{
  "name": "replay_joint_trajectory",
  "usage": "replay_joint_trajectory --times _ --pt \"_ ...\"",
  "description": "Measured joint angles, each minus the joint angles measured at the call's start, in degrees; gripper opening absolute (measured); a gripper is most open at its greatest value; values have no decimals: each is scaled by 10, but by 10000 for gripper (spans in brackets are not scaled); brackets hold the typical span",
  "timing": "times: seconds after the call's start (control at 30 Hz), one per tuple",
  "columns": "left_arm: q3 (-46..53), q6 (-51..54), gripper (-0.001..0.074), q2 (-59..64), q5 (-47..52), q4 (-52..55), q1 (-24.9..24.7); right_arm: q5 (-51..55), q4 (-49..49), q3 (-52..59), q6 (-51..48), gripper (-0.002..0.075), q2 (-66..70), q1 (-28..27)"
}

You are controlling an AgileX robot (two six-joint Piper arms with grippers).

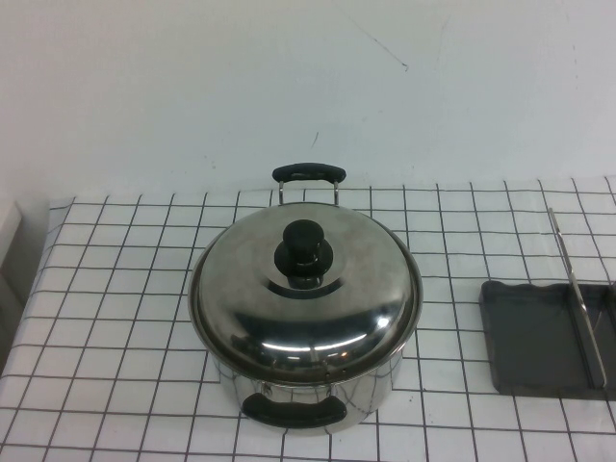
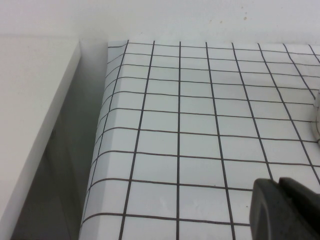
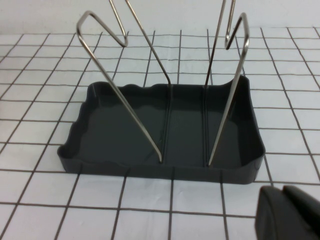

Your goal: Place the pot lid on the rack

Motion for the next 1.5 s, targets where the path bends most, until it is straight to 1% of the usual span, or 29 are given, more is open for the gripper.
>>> replay_joint_trajectory --times 1.2,1.4,1.5 --pt "0 -1 -3 0 0 -12 0 0 0 0 0 -3 0 0" --pt "0 -1 -3 0 0 -44 0 0 0 0 0 -3 0 0" --pt "0 -1 -3 0 -9 -107 0 0 0 0 0 -3 0 0"
